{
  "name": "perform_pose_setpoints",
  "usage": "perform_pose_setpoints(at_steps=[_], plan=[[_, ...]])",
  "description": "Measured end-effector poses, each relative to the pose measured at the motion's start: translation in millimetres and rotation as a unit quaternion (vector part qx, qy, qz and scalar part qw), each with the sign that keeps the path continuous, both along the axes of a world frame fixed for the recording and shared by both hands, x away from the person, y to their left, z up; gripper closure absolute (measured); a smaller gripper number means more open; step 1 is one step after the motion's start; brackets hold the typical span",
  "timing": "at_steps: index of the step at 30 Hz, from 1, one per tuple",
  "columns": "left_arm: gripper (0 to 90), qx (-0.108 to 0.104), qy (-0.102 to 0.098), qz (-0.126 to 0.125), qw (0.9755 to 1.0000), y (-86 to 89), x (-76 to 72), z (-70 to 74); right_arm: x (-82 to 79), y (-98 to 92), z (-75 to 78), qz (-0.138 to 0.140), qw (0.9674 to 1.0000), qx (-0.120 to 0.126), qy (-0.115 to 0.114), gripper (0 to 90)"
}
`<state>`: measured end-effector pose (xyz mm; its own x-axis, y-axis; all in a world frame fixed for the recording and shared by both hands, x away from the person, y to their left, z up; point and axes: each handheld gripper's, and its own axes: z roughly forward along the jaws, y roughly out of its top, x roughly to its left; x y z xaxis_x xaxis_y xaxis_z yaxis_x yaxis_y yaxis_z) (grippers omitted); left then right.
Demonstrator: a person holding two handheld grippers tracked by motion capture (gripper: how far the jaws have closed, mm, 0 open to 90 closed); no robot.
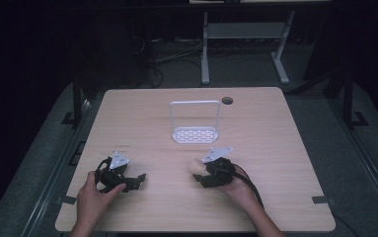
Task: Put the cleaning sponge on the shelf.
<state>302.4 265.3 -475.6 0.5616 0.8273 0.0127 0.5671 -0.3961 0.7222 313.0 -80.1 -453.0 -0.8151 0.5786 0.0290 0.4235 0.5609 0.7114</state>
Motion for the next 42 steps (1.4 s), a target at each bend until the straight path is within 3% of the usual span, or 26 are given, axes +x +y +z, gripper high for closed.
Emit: perform_pose_setpoints(at_steps=[22, 42], plan=[[12.6, -0.001, 0.0, 0.001, 1.0, -0.2, 0.0, -0.1, 18.0, -16.0, 15.5, -0.012, 0.9999, 0.004, -0.006, 40.8], [12.6, 0.001, 0.0, 0.0, 1.0, 0.1, 0.0, 0.0, 36.9, -18.1, 24.1, -0.028, 0.9994, 0.008, -0.021, 40.8]])
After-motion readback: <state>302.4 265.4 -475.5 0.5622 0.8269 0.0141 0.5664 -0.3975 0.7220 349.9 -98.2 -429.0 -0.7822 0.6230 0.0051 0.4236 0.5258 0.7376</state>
